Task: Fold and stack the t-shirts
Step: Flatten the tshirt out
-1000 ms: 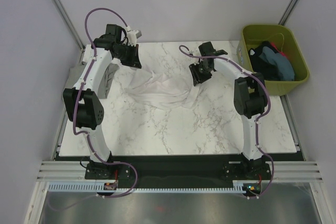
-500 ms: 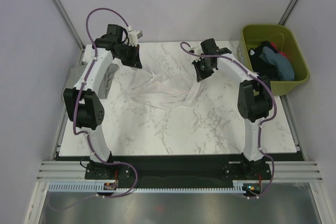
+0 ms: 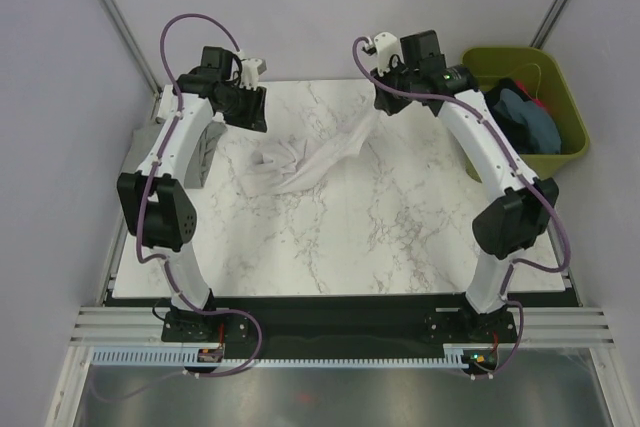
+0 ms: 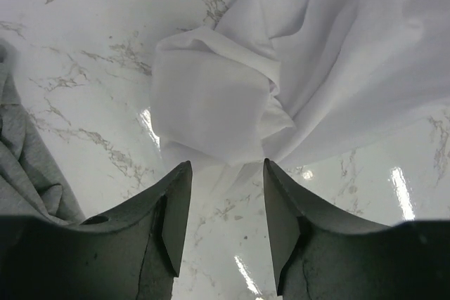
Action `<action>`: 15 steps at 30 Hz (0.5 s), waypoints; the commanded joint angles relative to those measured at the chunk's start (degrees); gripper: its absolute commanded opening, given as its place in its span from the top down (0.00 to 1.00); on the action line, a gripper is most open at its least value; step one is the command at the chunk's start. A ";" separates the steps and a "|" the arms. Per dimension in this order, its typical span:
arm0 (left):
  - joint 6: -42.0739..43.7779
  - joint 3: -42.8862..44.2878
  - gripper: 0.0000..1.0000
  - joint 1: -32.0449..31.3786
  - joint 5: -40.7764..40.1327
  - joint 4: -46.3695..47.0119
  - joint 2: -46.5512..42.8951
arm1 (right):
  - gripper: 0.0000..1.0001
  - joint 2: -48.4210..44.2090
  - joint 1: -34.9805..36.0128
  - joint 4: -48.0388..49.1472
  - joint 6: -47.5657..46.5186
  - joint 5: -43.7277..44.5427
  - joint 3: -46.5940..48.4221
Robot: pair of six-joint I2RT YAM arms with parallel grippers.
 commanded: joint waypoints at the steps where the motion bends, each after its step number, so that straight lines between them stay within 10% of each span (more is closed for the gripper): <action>1: 0.60 0.46 0.46 -0.01 -5.84 0.83 1.25 | 1.00 -5.93 0.82 -3.51 -1.49 -3.50 -0.58; 15: 0.60 12.15 0.44 3.06 -0.48 -4.80 25.86 | 1.00 -11.57 0.91 -3.60 -2.37 -4.65 -8.95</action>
